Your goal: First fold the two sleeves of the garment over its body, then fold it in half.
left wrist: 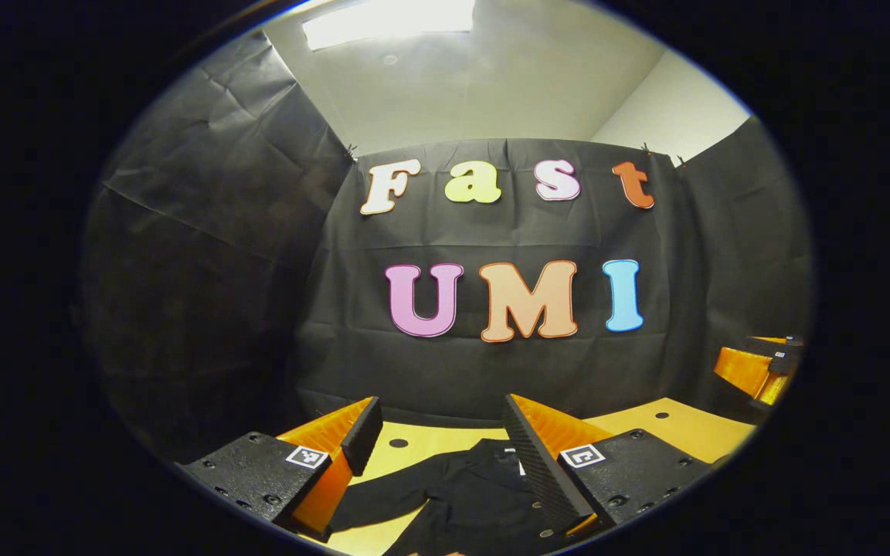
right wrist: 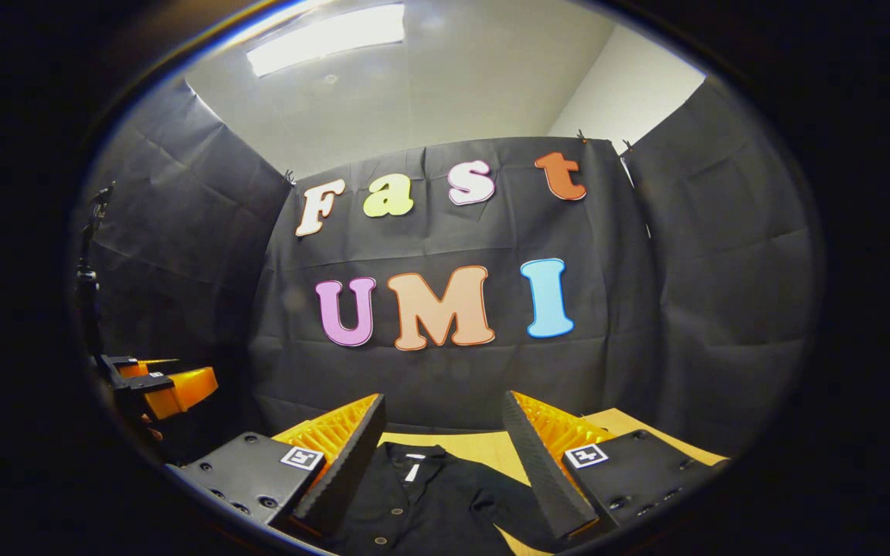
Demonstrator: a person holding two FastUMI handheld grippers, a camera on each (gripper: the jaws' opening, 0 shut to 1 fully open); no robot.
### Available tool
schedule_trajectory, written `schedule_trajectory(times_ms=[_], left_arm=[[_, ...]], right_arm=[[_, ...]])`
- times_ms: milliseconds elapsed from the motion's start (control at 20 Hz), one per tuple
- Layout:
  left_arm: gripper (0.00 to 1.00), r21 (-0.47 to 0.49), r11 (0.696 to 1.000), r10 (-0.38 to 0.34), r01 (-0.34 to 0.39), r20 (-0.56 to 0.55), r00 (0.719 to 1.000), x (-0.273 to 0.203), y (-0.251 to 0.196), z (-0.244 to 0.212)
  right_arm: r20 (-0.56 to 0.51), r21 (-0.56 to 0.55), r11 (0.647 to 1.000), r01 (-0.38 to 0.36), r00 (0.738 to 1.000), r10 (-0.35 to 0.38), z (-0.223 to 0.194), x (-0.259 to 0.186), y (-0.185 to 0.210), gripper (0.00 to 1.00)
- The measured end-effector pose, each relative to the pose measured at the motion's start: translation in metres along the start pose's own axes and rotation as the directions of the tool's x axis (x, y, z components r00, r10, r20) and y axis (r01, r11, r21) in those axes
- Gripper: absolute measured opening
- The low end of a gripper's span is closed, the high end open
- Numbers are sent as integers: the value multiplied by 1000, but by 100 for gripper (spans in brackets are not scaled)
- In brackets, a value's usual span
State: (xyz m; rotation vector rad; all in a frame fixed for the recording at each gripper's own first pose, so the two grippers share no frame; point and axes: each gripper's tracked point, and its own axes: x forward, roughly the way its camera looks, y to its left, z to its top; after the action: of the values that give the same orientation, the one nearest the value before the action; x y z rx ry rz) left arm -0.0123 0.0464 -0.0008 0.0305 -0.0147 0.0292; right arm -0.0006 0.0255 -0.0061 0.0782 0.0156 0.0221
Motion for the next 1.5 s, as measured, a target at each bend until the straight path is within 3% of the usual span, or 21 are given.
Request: schedule_trajectory(times_ms=[1000, 1150, 1500], left_arm=[[92, -3, 1000, 29, -29, -9, 1000, -10, -4, -2], [92, -4, 999, 35, -35, -10, 999, -11, -5, -3], [92, 8, 999, 43, -43, -15, 999, -11, -15, -5]], right_arm=[[7, -90, 993, -72, 997, 73, -4, -1, -1, 99], [-8, -121, 991, -63, 998, 63, -10, 5, -17, 99], [-81, -168, 985, 33, 996, -47, -36, 16, -90, 99]])
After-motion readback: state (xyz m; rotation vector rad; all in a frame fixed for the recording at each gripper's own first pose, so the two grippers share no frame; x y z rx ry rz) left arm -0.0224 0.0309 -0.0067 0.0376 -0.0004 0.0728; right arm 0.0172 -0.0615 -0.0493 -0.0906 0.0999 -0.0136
